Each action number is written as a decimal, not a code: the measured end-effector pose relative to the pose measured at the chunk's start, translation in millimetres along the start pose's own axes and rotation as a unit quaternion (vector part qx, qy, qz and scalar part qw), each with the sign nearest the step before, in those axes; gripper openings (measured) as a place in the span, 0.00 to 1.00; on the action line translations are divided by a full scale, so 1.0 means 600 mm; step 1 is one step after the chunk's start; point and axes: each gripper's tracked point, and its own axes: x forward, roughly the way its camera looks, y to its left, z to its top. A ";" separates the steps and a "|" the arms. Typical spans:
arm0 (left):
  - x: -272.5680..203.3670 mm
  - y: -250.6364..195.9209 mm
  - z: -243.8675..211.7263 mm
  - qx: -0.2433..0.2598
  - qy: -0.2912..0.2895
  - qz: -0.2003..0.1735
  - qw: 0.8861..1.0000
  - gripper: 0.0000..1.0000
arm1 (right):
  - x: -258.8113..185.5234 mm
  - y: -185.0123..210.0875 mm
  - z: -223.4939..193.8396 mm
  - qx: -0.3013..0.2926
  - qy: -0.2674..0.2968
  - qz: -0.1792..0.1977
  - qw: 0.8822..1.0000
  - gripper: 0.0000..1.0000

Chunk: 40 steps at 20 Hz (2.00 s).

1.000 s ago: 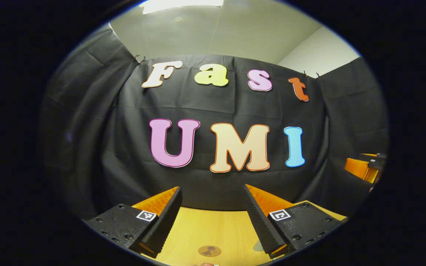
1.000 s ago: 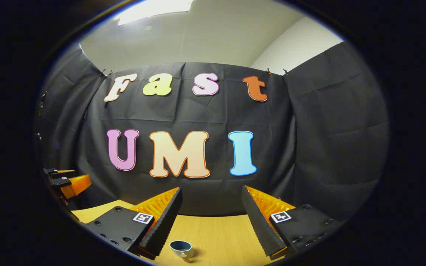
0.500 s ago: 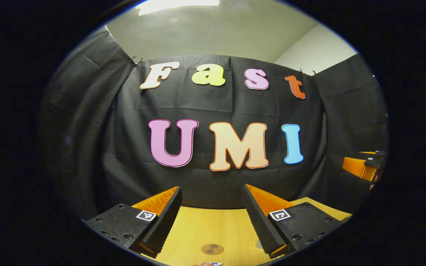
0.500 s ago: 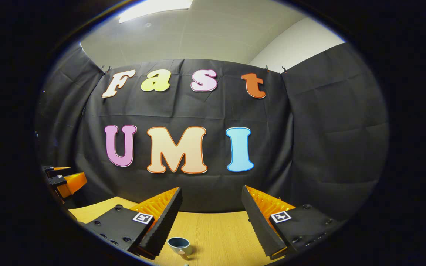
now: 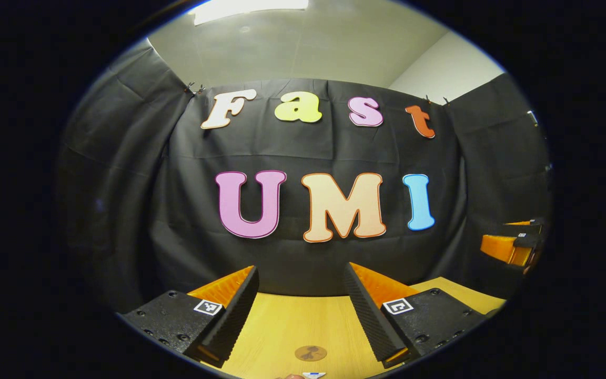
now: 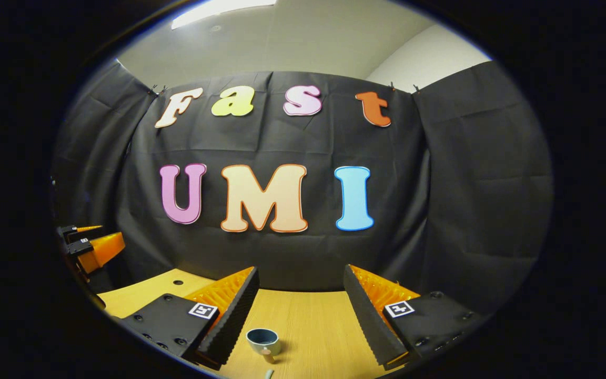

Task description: Put the toothbrush and toothpaste on the desktop into the cup, then pick up the cup and place it on the coaster on the desktop.

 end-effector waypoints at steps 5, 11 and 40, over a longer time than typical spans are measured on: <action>-0.015 0.016 0.005 0.007 -0.006 0.010 1.000 0.94 | 0.001 0.038 -0.076 -0.006 0.061 0.040 0.997 0.99; -0.024 0.036 0.000 0.013 -0.003 0.024 1.000 0.94 | -0.005 0.071 -0.222 0.009 0.201 0.076 0.977 1.00; -0.065 0.144 -0.075 0.034 0.056 0.111 0.992 0.94 | -0.073 0.095 -0.642 -0.048 0.585 0.095 0.804 0.99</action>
